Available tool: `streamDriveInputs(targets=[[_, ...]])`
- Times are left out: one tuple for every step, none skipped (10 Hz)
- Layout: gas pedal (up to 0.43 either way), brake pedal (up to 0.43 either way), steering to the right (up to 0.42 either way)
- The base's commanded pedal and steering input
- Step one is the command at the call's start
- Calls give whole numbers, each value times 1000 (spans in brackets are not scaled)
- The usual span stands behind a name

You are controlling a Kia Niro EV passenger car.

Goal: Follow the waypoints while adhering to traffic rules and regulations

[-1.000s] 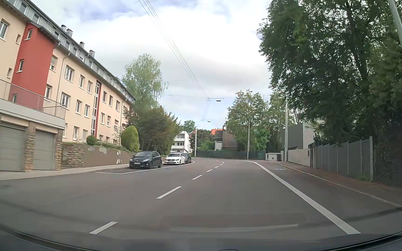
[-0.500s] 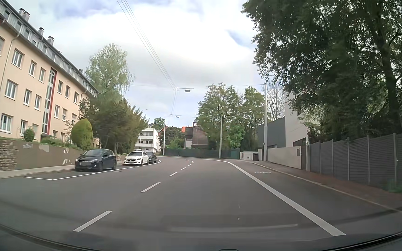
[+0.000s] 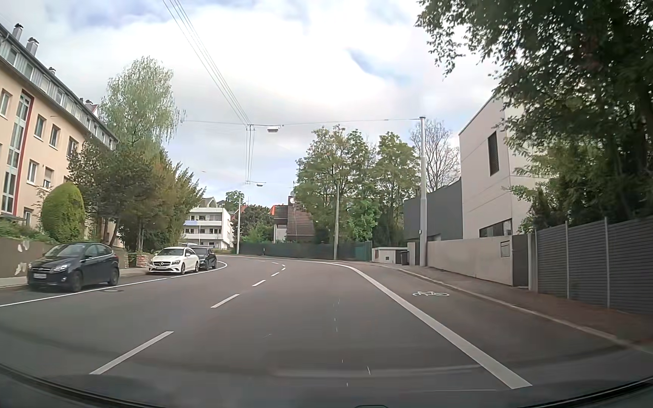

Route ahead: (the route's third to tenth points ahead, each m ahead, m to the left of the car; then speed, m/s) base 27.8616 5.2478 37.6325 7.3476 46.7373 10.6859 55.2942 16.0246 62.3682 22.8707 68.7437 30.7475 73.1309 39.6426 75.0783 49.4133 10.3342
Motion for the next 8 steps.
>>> streamDriveInputs(targets=[[209,0,4],[209,0,2],[209,0,1],[209,0,1],[209,0,1],[209,0,0],[197,0,-9],[197,0,-14]])
